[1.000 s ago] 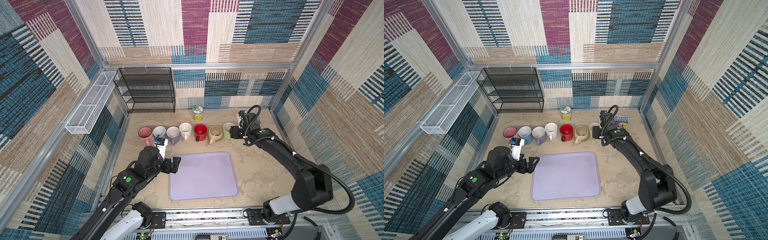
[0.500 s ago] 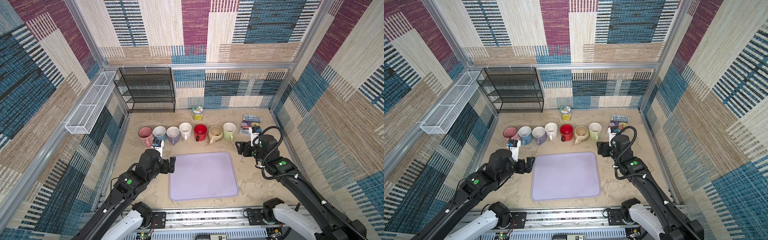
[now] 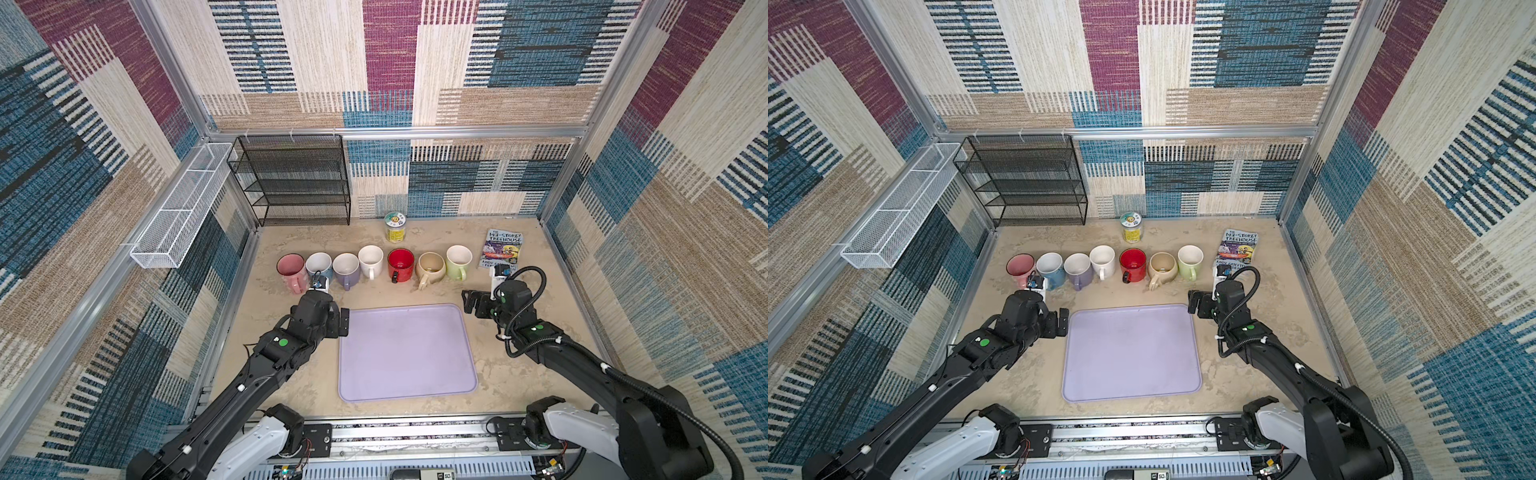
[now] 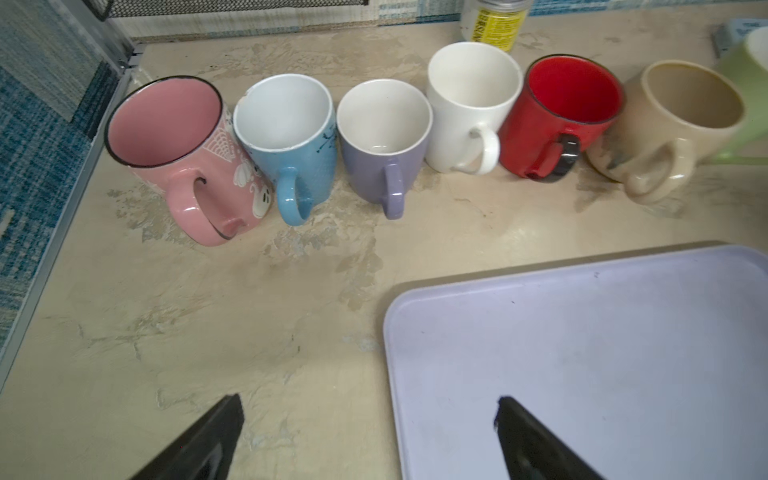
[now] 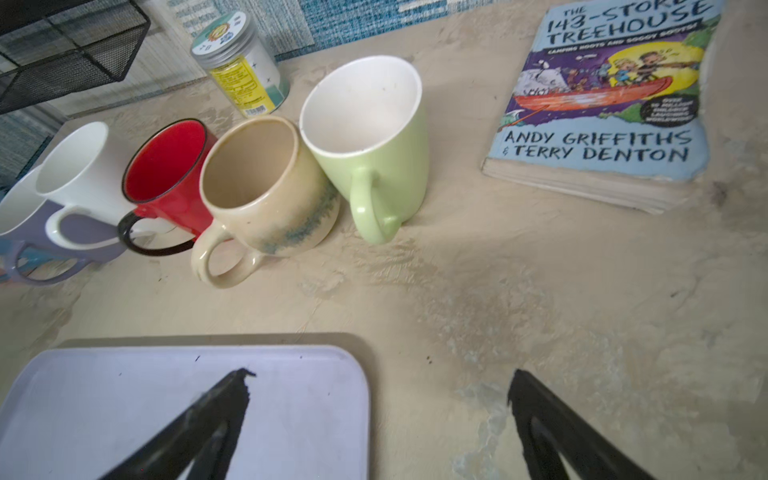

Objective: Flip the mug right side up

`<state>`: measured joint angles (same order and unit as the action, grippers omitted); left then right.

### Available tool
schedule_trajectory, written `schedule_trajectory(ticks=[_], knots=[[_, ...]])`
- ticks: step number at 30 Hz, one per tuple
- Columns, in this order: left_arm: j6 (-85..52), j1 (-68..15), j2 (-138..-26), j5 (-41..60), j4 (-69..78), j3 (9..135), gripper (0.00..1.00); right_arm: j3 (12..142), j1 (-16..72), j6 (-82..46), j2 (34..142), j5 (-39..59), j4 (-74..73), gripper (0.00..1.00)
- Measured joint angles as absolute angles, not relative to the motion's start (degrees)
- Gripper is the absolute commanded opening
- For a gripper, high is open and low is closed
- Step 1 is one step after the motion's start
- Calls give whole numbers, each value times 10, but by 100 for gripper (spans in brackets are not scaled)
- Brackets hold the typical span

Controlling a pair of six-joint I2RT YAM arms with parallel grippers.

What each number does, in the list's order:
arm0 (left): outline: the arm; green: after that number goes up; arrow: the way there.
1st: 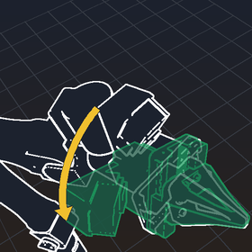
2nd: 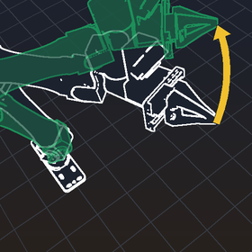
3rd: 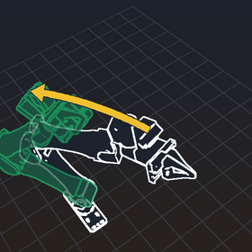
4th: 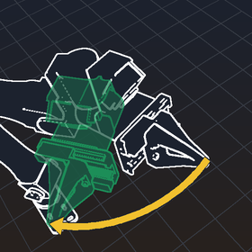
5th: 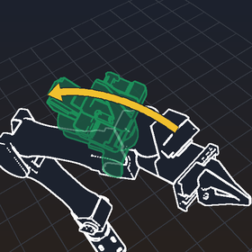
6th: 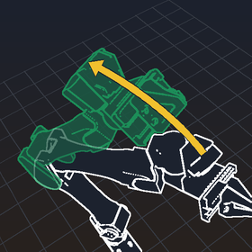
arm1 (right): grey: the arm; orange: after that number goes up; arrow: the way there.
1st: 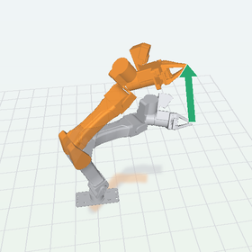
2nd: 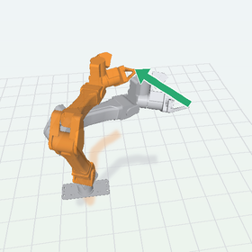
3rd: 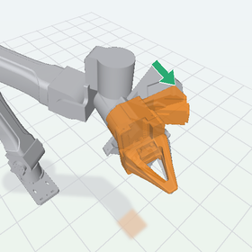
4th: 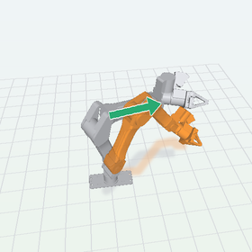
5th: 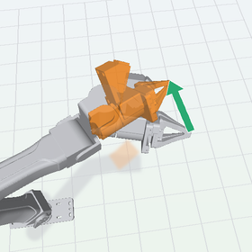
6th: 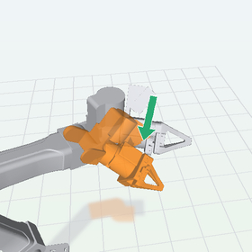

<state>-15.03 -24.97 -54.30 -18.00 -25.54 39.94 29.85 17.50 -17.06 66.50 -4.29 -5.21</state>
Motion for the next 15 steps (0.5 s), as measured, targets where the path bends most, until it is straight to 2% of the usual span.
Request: schedule_trajectory(ticks=[6, 15], knots=[[-146, -140, -646, -178, -151, 390, 100, 300, 175, -125, 757, -123, -192, 100], [-62, -75, -812, -185, 53, 396, 99, 350, 150, -39, 854, -234, -299, 100]])
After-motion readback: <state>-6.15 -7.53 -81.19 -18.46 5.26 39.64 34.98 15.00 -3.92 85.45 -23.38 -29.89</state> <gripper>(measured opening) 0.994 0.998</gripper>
